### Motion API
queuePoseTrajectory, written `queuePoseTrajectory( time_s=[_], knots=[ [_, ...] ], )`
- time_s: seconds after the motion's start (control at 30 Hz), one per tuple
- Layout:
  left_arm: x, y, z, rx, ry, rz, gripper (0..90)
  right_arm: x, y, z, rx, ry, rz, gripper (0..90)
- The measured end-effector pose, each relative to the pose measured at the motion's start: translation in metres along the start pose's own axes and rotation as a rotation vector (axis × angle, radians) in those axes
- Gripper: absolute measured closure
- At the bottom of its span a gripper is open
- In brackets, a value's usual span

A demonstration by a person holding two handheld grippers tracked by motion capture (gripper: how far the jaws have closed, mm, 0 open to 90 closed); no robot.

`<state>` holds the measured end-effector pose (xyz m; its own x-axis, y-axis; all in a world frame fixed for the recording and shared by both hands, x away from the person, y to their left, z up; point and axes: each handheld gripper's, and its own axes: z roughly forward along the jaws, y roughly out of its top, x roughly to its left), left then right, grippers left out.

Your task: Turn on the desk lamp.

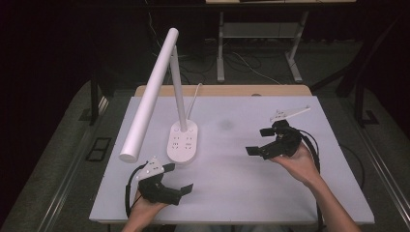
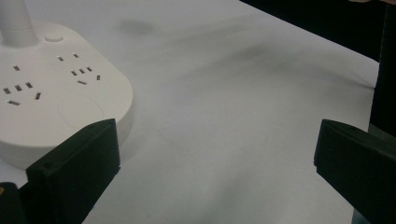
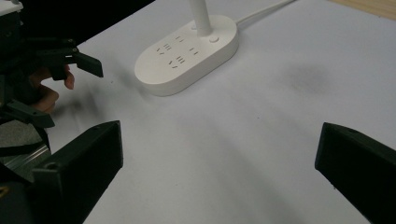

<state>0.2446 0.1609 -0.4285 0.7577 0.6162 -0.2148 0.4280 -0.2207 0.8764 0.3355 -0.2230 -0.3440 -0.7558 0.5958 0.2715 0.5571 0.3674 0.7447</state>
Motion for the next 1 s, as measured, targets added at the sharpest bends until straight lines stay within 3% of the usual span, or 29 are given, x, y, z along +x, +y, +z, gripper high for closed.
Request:
queuePoseTrajectory(
  time_s=[1.0],
  knots=[
    [0.001, 0.0, 0.0, 0.002, -0.006, -0.001, 0.0, -0.001, 0.05, 0.042, 0.054, 0.028, -0.038, 0.8]
  ],
)
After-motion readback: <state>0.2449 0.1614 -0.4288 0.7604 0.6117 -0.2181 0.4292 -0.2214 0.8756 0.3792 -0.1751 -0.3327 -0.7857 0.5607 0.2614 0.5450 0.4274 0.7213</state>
